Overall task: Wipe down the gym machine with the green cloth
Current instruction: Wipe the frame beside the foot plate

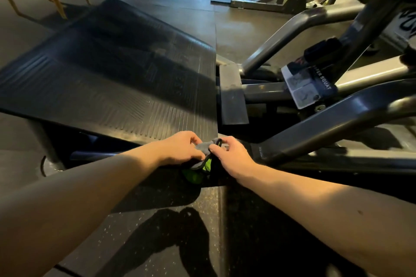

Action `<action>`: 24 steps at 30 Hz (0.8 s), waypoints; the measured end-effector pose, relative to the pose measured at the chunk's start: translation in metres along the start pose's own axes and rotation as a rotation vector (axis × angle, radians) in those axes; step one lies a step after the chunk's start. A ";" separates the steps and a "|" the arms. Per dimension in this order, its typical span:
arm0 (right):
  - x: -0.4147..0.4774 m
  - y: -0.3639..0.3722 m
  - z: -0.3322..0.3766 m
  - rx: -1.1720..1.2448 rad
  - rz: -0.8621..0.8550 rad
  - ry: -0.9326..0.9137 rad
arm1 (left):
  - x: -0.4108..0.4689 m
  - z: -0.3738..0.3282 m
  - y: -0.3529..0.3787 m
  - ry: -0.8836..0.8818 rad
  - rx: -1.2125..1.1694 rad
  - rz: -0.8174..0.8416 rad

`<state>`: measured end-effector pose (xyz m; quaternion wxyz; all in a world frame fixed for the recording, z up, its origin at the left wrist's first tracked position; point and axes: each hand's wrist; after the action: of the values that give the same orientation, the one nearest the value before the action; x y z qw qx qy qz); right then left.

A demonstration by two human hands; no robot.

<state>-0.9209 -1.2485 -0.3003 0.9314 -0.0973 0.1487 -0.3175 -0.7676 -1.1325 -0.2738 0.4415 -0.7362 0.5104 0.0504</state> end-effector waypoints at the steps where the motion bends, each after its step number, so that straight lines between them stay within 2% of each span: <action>1: 0.001 -0.004 0.001 0.076 0.006 0.024 | 0.003 -0.005 0.001 0.006 -0.057 -0.013; 4: 0.004 -0.015 0.000 0.270 0.070 0.035 | 0.009 -0.022 0.002 0.055 -0.152 -0.075; 10: 0.009 -0.039 0.001 0.365 0.153 -0.005 | 0.019 -0.042 -0.004 0.047 -0.185 -0.105; 14: 0.013 -0.053 -0.001 0.382 0.067 0.001 | 0.017 -0.048 -0.003 0.101 -0.185 0.032; 17: 0.017 -0.061 0.001 0.459 0.002 0.015 | 0.016 -0.047 -0.002 0.202 -0.057 0.109; 21: 0.022 -0.067 0.001 0.501 0.004 -0.041 | 0.020 -0.049 0.001 0.311 -0.022 -0.064; 24: 0.023 -0.069 0.000 0.538 0.046 -0.071 | 0.022 -0.048 -0.003 0.317 -0.053 -0.075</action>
<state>-0.9424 -1.3162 -0.2864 0.9353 0.1462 0.0284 -0.3209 -0.7730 -1.1817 -0.2542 0.3373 -0.7650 0.5442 -0.0694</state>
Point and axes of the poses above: each hand's wrist, its own x-axis towards the middle knuckle, its own y-axis out of the palm, z = x × y, and after that the axes turned 10 degrees about -y, right-handed
